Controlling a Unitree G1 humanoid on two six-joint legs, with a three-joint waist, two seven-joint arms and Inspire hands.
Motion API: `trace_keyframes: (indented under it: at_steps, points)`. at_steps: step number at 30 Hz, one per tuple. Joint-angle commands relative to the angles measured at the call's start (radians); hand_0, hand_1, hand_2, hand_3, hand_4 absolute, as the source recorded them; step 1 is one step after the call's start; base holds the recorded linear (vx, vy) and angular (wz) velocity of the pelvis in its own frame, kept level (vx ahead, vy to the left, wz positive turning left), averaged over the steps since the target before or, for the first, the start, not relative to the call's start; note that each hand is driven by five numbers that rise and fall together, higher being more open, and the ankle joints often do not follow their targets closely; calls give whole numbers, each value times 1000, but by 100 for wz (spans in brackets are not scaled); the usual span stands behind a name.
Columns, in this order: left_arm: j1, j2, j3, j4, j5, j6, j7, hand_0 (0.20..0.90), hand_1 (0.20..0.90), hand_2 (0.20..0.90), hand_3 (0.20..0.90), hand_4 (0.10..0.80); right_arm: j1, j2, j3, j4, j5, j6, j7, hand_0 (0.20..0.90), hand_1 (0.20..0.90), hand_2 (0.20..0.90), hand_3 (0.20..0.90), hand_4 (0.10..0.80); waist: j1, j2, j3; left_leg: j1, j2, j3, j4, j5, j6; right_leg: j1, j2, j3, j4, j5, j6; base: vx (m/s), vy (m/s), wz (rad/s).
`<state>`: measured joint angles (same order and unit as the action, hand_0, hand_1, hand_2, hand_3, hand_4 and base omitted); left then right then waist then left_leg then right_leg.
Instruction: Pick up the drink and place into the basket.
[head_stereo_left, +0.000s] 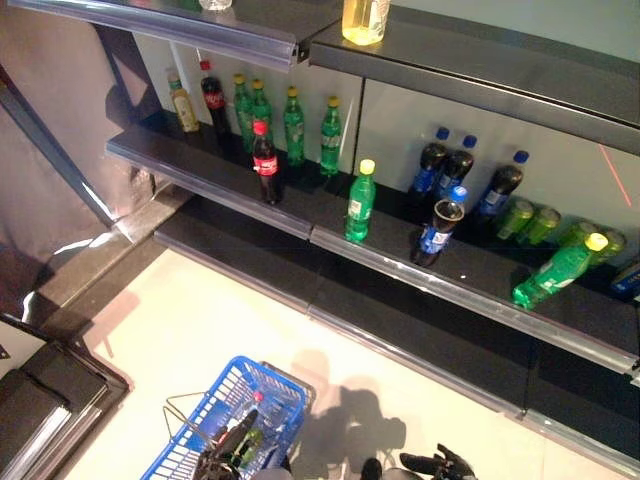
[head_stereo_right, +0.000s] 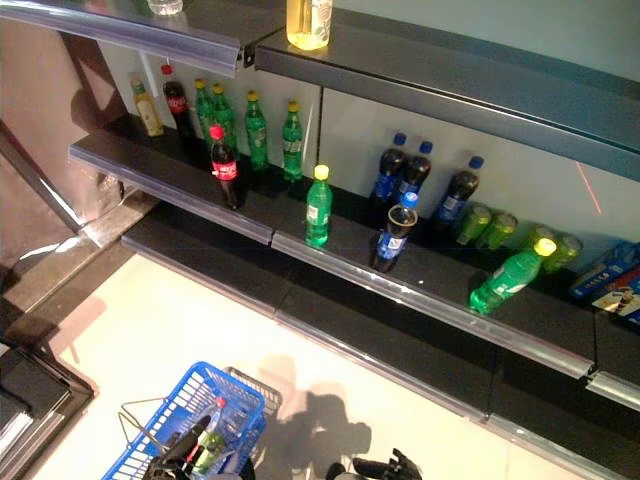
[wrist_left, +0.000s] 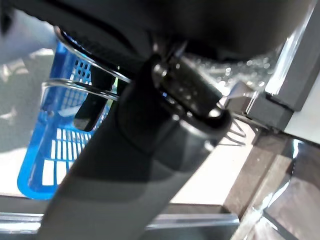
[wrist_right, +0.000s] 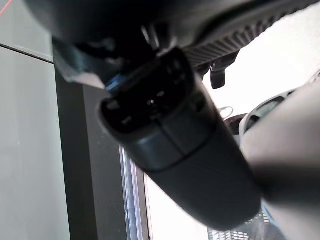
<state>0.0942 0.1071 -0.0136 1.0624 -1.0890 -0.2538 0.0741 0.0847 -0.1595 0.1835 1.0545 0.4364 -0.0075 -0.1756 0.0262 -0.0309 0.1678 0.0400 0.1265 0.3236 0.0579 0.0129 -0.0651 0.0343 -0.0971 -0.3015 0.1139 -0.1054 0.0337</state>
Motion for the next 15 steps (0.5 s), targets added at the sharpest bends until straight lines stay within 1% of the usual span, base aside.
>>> trace_keyframes:
  at_steps: [1, 2, 3, 4, 5, 6, 7, 8, 9, 10, 11, 13, 14, 15]
  points:
    - [-27, 16, 44, -114, -8, -111, -53, 300, 300, 300, 200, 100, -26, -71, 39, 0, -23, 2, 0, 900, 900, 900, 900, 800, 24, -45, 9, -188, -42, -88, 361, 4, -4, 42, -2, 18, -88, 105, -9, -1, -69, -27]
    - [-26, 16, 45, -113, -9, -111, -55, 300, 300, 300, 200, 100, -27, -71, 38, 1, -22, 2, -1, 900, 900, 900, 900, 800, 26, -44, 11, -193, -43, -98, 360, 5, -4, 41, -1, 21, -87, 105, -9, 11, -9, -37]
    - [-24, 14, 46, -110, -7, -108, -60, 300, 300, 300, 200, 100, -29, -73, 37, 5, -6, 2, -7, 900, 900, 900, 900, 800, 34, -43, 19, -204, -51, -127, 352, 11, -4, 40, 3, 35, -86, 107, -6, 48, 42, -32]
    - [-18, 11, 46, -102, -9, -113, -73, 300, 300, 300, 200, 100, -36, -75, 35, 15, -2, -2, -5, 900, 900, 900, 900, 800, 47, -39, 26, -199, -59, -162, 297, 16, -1, 41, 6, 50, -83, 106, 1, 153, 120, -28]
    - [-9, 8, 43, -94, -12, -122, -88, 300, 300, 300, 200, 100, -45, -81, 31, 35, -7, -19, 8, 900, 900, 900, 900, 800, 55, -33, 28, -182, -33, -186, 169, 36, -1, 41, 13, 65, -89, 104, 9, 213, 166, -17]
    - [-7, 8, 40, -89, -16, -124, -87, 300, 300, 300, 200, 100, -48, -82, 29, 46, -11, -29, 14, 900, 900, 900, 900, 800, 55, -28, 26, -176, -5, -190, 103, 59, -8, 43, 17, 69, -93, 102, 12, 179, 130, -20]
    - [-7, 8, 40, -89, -16, -124, -87, 300, 300, 300, 200, 100, -48, -83, 29, 47, -11, -29, 15, 900, 900, 900, 900, 800, 56, -29, 28, -169, -6, -189, 96, 62, -9, 46, 17, 70, -93, 101, 12, 297, 200, -32]
    - [-5, 7, 46, -73, -17, -119, -80, 300, 300, 300, 200, 100, -41, -84, 21, 67, -4, -52, 24, 900, 900, 900, 900, 800, 71, -19, 30, -192, 65, -226, -40, 150, -38, 70, 16, 87, -101, 90, 23, 345, 216, -25]
    - [-3, 3, 56, -60, -13, -121, -82, 300, 300, 300, 200, 100, -38, -84, 18, 76, 4, -62, 29, 900, 900, 900, 900, 800, 80, -19, 36, -203, 86, -251, -72, 177, -49, 87, 11, 96, -101, 81, 29, 444, 285, -14]
    - [-2, -1, 63, -47, -6, -123, -87, 300, 300, 300, 200, 100, -34, -82, 16, 80, 8, -67, 29, 900, 900, 900, 900, 800, 85, -17, 38, -214, 99, -267, -84, 191, -56, 99, 3, 100, -99, 71, 34, 339, 248, -4]
    - [-4, -7, 75, -35, 15, -124, -89, 300, 300, 300, 200, 100, -33, -79, 11, 85, 10, -70, 28, 900, 900, 900, 900, 800, 88, -16, 40, -222, 102, -277, -69, 187, -57, 109, -12, 104, -97, 64, 41, 344, 334, -26]
    - [-10, -7, 72, -36, 44, -116, -69, 300, 300, 300, 200, 100, -39, -69, 5, 99, 5, -70, 19, 900, 900, 900, 900, 800, 88, -12, 34, -208, 83, -273, -22, 141, -52, 117, -67, 92, -78, 63, 67, 337, 390, -51]
    - [-17, -4, 70, -35, 62, -106, -61, 300, 300, 300, 200, 100, -40, -63, -1, 107, 2, -74, 19, 900, 900, 900, 900, 800, 88, -9, 32, -208, 70, -267, 13, 120, -48, 121, -89, 84, -59, 59, 77, 353, 385, -51]
    - [-28, 9, 60, -30, 75, -96, -57, 300, 300, 300, 200, 100, -36, -54, -10, 111, -8, -82, 15, 900, 900, 900, 900, 800, 88, -6, 29, -221, 48, -260, 64, 94, -39, 134, -115, 78, -24, 42, 87, 419, 415, -48]
